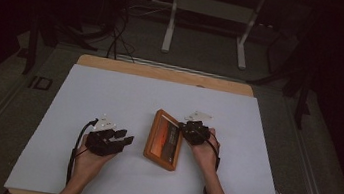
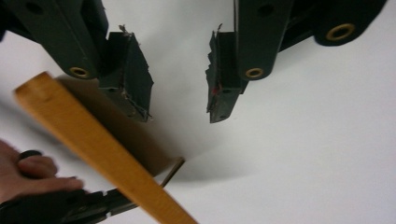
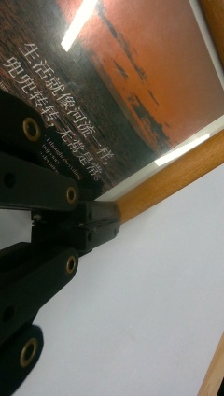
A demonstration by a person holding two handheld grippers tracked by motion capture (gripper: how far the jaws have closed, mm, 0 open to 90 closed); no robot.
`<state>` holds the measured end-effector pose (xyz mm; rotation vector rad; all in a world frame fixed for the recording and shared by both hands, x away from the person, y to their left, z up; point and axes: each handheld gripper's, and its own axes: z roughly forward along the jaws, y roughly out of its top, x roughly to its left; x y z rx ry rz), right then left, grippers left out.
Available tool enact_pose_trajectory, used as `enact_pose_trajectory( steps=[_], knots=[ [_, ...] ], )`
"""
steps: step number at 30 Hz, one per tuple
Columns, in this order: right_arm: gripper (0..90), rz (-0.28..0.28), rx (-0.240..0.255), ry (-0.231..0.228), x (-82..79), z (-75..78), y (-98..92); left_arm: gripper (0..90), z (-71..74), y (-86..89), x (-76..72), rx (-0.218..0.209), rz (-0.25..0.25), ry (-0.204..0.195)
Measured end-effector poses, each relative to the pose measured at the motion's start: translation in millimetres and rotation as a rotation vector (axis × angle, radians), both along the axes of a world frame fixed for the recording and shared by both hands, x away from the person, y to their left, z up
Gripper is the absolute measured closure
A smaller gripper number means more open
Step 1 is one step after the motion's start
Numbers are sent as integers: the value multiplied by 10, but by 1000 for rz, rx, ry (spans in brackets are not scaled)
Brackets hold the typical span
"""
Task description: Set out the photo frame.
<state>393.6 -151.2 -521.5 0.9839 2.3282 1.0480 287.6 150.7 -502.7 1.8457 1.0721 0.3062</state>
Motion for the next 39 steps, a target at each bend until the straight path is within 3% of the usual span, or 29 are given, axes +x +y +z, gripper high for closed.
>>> enact_pose_trajectory(
  steps=[15,24,28,39],
  knots=[
    [900,-4,7,-10,-12,-13,-2,504,84,-70,-27,-113,-73,52],
    [900,-4,3,-17,-22,-16,3,444,98,-164,-54,-113,-95,51],
    [900,-3,1,-24,-26,-19,5,380,85,-294,-93,-106,-112,49],
    [900,-1,1,-26,-26,-21,2,358,-20,-531,-102,-99,-125,104]
  ],
)
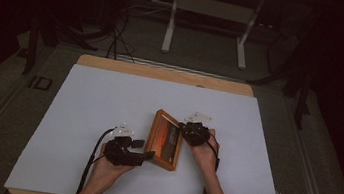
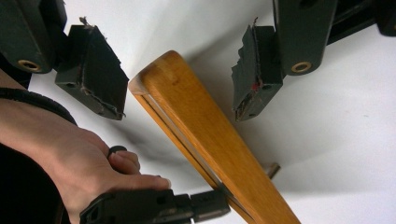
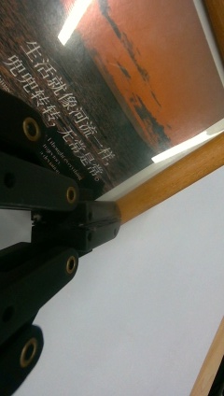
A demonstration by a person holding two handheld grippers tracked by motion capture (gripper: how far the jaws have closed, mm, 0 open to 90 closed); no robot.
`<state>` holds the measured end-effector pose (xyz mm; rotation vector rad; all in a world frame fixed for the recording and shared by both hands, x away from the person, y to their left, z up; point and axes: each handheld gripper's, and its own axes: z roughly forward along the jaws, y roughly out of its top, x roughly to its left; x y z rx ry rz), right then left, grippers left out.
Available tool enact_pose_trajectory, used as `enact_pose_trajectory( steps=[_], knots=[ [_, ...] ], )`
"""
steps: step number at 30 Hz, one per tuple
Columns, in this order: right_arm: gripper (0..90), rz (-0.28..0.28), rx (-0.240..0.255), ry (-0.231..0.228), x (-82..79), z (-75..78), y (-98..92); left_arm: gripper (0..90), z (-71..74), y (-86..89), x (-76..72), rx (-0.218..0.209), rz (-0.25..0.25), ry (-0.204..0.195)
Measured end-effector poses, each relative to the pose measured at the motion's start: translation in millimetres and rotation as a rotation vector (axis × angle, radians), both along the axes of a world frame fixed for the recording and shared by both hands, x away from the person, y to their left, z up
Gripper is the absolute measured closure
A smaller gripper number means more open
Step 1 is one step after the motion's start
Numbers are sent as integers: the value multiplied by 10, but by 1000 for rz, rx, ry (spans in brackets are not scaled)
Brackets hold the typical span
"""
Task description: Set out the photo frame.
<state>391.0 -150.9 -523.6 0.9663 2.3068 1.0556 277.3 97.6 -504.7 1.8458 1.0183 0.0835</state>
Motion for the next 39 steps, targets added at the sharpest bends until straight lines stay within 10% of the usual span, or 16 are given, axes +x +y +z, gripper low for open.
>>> enact_pose_trajectory(
  steps=[18,39],
  knots=[
    [900,1,4,-2,0,-5,-6,462,-109,-142,91,-44,-23,103],
    [854,7,13,22,6,17,-169,565,17,-197,178,-25,47,129]
  ],
)
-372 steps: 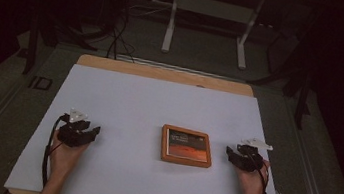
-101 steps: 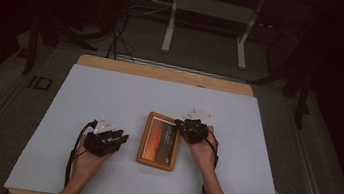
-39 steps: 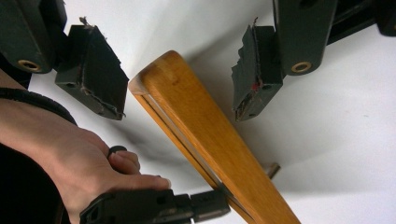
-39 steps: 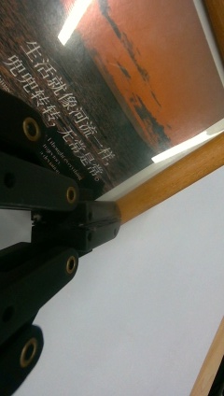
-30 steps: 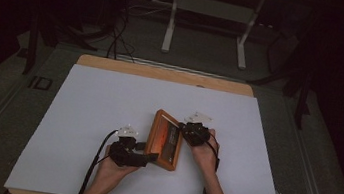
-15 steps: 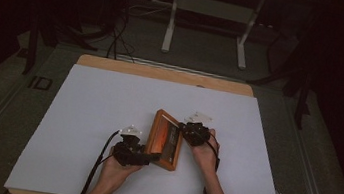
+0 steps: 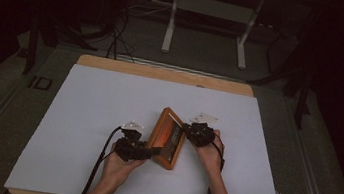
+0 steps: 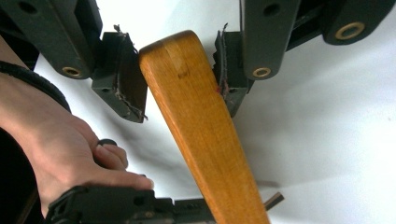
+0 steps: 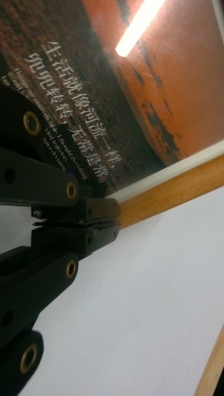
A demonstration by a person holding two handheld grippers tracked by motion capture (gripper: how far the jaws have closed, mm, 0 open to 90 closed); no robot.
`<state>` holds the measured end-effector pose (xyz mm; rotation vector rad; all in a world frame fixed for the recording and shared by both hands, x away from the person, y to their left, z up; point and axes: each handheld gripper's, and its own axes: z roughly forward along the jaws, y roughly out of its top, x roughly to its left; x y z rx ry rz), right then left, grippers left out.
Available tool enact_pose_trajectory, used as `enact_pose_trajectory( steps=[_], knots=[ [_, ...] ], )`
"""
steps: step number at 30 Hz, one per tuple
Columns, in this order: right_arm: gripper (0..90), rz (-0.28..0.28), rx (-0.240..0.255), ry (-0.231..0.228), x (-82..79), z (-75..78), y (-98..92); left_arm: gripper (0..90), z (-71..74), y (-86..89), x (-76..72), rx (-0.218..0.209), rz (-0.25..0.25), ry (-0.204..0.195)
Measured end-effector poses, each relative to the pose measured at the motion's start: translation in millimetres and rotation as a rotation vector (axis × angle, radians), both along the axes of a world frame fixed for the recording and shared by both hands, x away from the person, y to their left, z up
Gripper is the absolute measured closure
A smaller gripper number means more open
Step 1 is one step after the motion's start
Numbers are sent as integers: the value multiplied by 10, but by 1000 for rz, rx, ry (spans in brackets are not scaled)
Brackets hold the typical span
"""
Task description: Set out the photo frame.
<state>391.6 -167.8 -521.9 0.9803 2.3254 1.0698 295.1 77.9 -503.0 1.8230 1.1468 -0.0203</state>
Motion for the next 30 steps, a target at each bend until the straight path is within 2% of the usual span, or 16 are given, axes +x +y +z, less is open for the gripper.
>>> enact_pose_trajectory(
  steps=[8,13,20,26,30],
  knots=[
    [830,-18,4,9,-49,8,-149,613,101,-42,52,30,-4,-27],
    [793,-22,35,28,-90,5,-255,629,165,-96,54,72,-25,-57],
    [760,-35,67,36,-152,38,-405,678,234,-114,70,90,-50,-101],
    [728,-18,84,35,-216,55,-455,693,287,-99,83,125,-85,-157],
    [701,8,76,37,-247,80,-439,694,360,-58,106,140,-109,-174]
  ],
)
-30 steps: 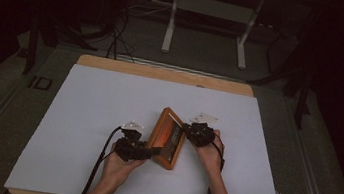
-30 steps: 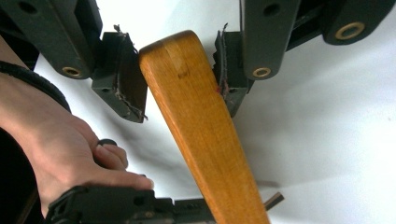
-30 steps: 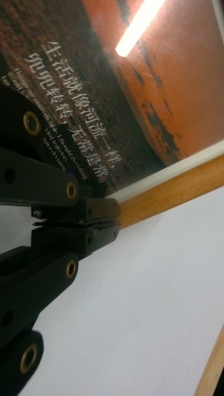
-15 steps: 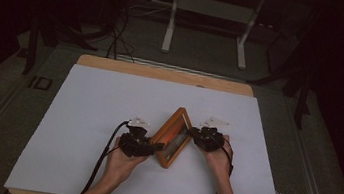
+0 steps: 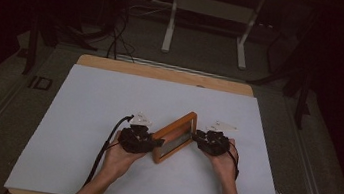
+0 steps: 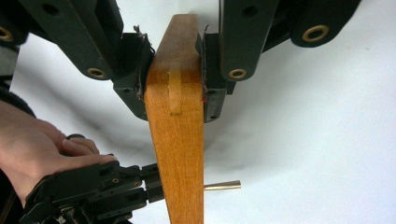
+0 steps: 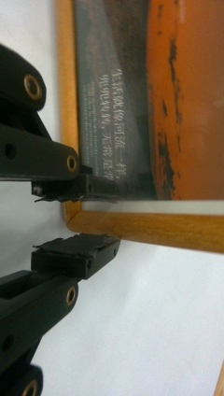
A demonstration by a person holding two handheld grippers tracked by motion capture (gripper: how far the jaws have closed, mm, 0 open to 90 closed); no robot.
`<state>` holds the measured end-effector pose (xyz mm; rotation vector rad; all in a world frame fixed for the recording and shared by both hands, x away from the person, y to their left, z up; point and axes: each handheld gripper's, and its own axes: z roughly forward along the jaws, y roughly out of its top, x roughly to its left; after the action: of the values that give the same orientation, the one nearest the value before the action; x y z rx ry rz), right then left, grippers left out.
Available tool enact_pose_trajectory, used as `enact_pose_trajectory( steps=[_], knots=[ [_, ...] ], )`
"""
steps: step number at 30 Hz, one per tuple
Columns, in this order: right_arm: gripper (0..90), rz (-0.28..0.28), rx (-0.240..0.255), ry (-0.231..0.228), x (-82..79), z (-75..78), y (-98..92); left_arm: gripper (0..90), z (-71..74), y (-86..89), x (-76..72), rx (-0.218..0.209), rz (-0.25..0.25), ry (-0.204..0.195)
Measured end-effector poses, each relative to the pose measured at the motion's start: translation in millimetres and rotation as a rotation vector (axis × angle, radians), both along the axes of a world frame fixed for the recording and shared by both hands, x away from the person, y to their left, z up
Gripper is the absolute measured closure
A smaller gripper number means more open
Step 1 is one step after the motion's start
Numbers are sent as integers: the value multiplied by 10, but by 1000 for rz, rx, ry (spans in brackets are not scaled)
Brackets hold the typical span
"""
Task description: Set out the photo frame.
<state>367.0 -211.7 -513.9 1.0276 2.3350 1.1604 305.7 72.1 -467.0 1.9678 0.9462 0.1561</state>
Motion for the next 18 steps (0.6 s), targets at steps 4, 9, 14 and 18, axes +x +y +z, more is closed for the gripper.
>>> enact_pose_trajectory(
  steps=[4,9,14,18],
  knots=[
    [687,34,-9,-7,-36,38,45,695,114,78,23,13,-24,-22],
    [663,66,-6,-18,-64,100,107,695,213,210,55,2,-47,-36],
    [648,92,-4,-36,-99,185,158,695,323,303,59,41,-83,-79],
    [639,108,5,-47,-120,240,184,696,424,347,62,90,-132,-117]
  ],
)
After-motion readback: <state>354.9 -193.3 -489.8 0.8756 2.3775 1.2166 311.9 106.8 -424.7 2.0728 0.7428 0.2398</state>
